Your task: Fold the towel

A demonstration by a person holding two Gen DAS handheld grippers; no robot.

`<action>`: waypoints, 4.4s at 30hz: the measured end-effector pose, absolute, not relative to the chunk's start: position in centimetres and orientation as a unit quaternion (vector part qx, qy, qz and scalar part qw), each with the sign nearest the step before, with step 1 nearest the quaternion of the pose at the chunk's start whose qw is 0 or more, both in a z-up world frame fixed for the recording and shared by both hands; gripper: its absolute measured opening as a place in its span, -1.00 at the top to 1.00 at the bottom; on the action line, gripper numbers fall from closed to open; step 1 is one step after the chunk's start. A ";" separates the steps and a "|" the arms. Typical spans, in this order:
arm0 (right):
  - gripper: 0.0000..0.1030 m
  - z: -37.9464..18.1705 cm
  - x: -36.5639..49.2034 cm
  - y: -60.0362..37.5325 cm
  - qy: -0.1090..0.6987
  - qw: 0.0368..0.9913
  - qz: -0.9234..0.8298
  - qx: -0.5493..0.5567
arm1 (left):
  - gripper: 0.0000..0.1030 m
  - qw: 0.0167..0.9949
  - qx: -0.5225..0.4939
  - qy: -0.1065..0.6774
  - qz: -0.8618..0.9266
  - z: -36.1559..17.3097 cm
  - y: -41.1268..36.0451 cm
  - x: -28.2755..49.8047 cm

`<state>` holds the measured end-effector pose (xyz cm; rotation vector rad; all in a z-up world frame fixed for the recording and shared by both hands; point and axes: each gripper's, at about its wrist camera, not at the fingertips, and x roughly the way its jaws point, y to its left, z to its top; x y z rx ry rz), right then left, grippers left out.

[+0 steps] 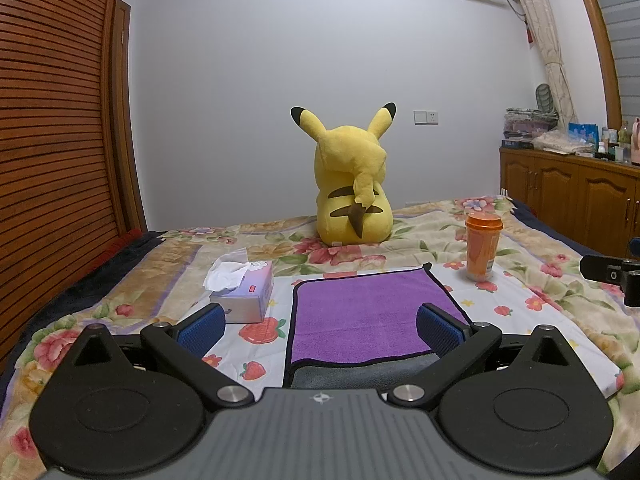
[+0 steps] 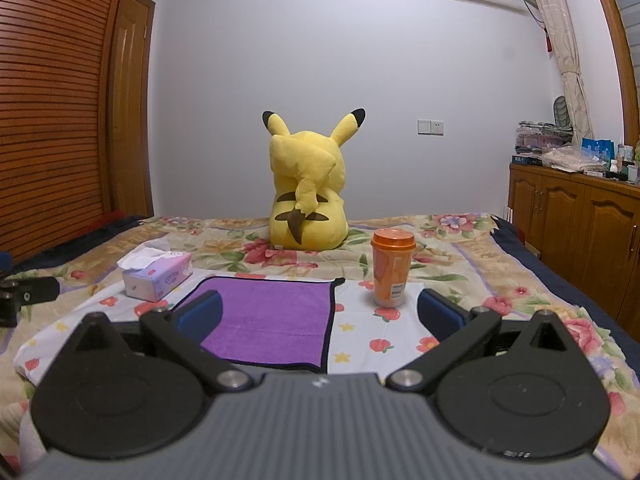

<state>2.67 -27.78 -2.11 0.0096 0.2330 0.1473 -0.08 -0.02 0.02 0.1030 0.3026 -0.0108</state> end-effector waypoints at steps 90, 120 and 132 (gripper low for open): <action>-1.00 -3.7 5.9 -25.6 0.173 0.980 0.093 -0.013 | -1.00 0.970 0.076 0.228 -0.029 -2.8 -0.4 4.2; -1.00 -5.9 10.9 -24.0 0.223 0.968 0.111 -0.030 | -1.00 0.958 0.071 0.275 -0.042 -4.9 1.4 10.5; -1.00 -6.8 12.8 -23.3 0.238 0.963 0.120 -0.041 | -1.00 0.951 0.068 0.298 -0.048 -6.1 2.6 13.0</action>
